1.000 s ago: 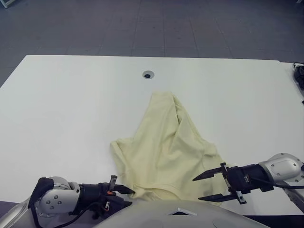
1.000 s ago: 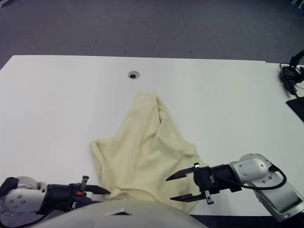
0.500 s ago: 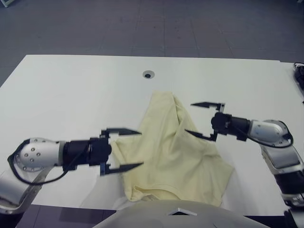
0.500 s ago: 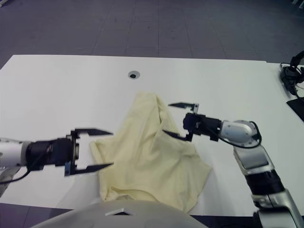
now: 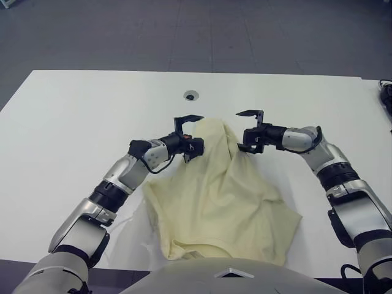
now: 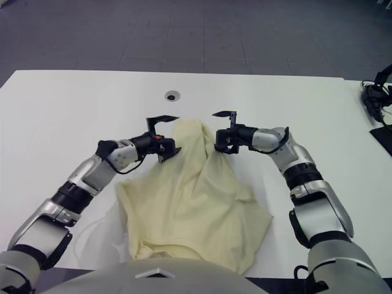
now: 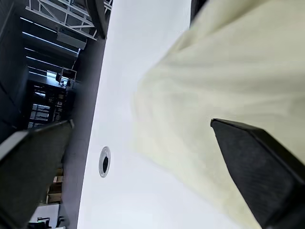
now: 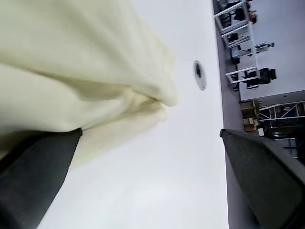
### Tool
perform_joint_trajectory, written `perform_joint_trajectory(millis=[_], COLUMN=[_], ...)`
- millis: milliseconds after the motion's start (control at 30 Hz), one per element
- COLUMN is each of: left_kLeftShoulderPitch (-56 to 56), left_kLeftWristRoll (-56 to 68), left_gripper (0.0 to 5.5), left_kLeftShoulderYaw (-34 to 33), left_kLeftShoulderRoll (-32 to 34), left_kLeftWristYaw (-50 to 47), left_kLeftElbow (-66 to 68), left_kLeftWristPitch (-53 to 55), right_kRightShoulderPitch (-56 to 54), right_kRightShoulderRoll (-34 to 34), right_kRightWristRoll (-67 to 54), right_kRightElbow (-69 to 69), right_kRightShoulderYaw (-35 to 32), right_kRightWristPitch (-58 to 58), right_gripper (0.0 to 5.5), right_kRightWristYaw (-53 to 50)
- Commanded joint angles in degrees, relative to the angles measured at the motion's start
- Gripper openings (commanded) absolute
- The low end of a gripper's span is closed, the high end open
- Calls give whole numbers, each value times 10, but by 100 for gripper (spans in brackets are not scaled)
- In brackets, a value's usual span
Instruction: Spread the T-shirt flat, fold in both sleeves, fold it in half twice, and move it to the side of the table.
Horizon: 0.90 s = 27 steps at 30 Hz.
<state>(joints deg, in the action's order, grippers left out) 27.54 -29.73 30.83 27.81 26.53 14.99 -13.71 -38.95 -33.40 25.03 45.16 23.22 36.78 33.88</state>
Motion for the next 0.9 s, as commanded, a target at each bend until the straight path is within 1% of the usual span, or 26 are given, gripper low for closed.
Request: perform_joint_trajectory(millis=[33, 233, 333, 500, 633, 733, 800, 900], left_kLeftShoulderPitch=[6, -29, -68, -124, -144, -144, -140, -122], left_kLeftWristRoll=[-31, -43, -36, -27, -20, -17, -16, -19], left_gripper=[538, 538, 538, 538, 538, 538, 538, 538], left_kLeftShoulderYaw=[12, 1, -21, -46, -68, -80, -81, -79], left_kLeftShoulderRoll=[1, 35, 69, 99, 108, 104, 96, 72], left_kLeftWristYaw=[-16, -20, -19, -12, -7, -6, -6, -15], left_kLeftElbow=[52, 48, 24, -22, -60, -72, -74, -60], left_kLeftWristPitch=[-30, -52, -54, -50, -38, -32, -28, -25], right_kRightShoulderPitch=[-11, -16, -10, 16, 40, 65, 82, 86], right_kRightShoulderRoll=[4, -11, -46, -108, -135, -141, -133, -108], right_kRightWristRoll=[45, 70, 85, 113, 110, 89, 66, 44], right_kRightElbow=[72, 98, 88, 51, 18, -18, -43, -60], right_kRightShoulderYaw=[35, 58, 61, 56, 46, 33, 20, -7], right_kRightWristPitch=[15, 38, 38, 23, 11, 4, 2, -9], right_gripper=[540, 540, 540, 540, 540, 540, 540, 540], right_kRightWristYaw=[-6, -34, -51, -89, -97, -87, -85, -122])
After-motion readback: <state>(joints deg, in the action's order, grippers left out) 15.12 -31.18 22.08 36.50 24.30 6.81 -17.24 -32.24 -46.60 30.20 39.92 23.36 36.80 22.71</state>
